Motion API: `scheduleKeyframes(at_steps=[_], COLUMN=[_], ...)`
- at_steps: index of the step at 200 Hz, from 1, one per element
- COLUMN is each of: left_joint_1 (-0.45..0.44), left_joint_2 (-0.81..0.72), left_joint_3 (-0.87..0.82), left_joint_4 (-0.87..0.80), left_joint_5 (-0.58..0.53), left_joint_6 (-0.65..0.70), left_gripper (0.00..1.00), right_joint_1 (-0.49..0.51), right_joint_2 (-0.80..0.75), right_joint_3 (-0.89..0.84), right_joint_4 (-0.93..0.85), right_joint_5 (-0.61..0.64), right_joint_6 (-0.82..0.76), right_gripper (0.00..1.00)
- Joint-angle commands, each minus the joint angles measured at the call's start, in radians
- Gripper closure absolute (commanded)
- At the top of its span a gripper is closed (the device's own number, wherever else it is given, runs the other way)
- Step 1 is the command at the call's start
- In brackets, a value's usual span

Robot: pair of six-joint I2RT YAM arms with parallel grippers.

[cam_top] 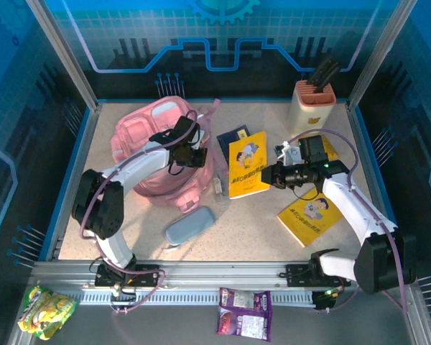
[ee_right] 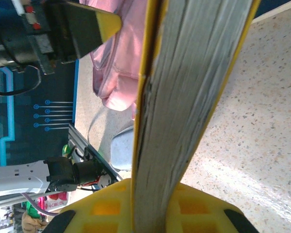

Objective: Pack the student bag

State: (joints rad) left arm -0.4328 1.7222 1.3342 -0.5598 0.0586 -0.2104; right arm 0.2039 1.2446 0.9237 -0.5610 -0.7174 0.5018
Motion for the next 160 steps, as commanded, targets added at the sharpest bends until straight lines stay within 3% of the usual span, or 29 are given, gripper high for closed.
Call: scheduleKeyframes(at_steps=[1, 49, 112, 141, 160], left_joint_1=[0.011, 0.025, 0.039, 0.037, 0.040], left_joint_2=[-0.087, -0.099, -0.076, -0.067, -0.074], left_joint_3=[0.063, 0.164, 0.139, 0.146, 0.167], left_joint_4=[-0.050, -0.115, -0.091, -0.103, -0.114], left_joint_5=[-0.050, -0.067, -0.053, -0.115, -0.106], left_joint_6=[0.028, 0.085, 0.035, 0.020, 0.028], left_gripper=[1.00, 1.00, 1.00, 1.00, 1.00], right_joint_1=[0.050, 0.181, 0.219, 0.215, 0.213], right_joint_2=[0.012, 0.082, 0.140, 0.086, 0.065], right_joint_3=[0.013, 0.064, 0.092, 0.104, 0.095], right_joint_4=[0.063, 0.158, 0.160, 0.060, 0.065], right_joint_5=[-0.049, -0.047, -0.032, 0.101, 0.080], right_joint_6=[0.023, 0.109, 0.089, 0.036, 0.029], right_gripper=[1.00, 1.00, 1.00, 1.00, 1.00])
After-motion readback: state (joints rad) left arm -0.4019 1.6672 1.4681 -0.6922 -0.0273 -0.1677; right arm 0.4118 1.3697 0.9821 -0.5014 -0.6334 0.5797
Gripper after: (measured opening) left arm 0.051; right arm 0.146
